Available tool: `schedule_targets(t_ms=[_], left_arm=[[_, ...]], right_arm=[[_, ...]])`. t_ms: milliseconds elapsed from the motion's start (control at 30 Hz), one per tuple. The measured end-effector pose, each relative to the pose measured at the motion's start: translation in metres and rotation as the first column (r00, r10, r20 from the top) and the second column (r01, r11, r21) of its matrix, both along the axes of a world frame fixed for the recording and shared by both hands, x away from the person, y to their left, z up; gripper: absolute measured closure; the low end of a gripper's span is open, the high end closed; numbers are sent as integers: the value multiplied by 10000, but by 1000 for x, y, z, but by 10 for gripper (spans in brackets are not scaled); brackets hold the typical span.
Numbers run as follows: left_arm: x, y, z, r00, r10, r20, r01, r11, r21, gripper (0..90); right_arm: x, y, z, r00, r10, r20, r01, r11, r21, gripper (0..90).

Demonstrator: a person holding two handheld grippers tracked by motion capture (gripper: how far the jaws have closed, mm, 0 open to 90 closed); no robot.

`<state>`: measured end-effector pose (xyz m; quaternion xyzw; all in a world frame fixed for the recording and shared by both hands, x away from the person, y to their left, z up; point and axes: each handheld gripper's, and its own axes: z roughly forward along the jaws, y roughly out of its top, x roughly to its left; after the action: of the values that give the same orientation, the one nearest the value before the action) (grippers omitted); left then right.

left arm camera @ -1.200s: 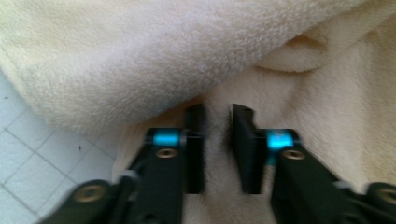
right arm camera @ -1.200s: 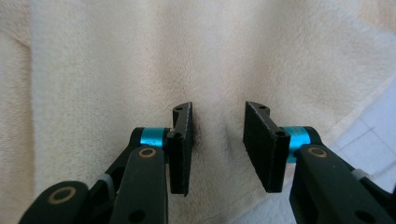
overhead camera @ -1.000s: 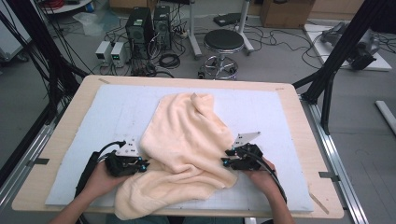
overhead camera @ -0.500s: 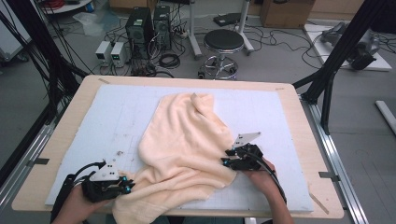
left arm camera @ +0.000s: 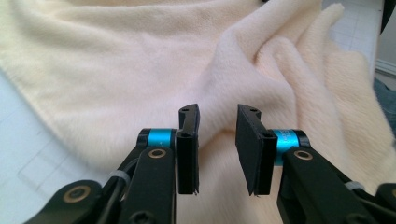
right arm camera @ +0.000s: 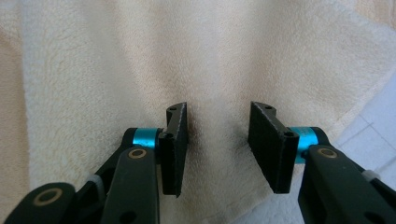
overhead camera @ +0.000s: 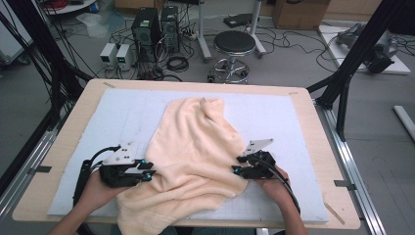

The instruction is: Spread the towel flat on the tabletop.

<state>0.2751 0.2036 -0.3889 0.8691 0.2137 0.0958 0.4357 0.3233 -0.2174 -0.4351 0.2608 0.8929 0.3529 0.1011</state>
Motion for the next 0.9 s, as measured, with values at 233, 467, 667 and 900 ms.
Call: schedule_targets(t_ms=[233,467,667,900], left_arm=[[26,-19,-22,9981,-396,-476,417,9982,438,605],[33,-26,-33,9915,-695,-1095,788,9935,825,772],[22,-21,-29,9939,-630,-901,733,9905,1162,837],[3,-10,-26,9936,-683,-898,780,9910,1092,846]], right_arm=[[1,-1,0,10000,-10,-32,10,10000,23,563],[1,-1,-1,10000,-35,-33,35,10000,13,563],[1,-1,-1,10000,-35,9,35,10000,32,564],[0,0,-1,10000,-39,-27,39,10000,10,568]])
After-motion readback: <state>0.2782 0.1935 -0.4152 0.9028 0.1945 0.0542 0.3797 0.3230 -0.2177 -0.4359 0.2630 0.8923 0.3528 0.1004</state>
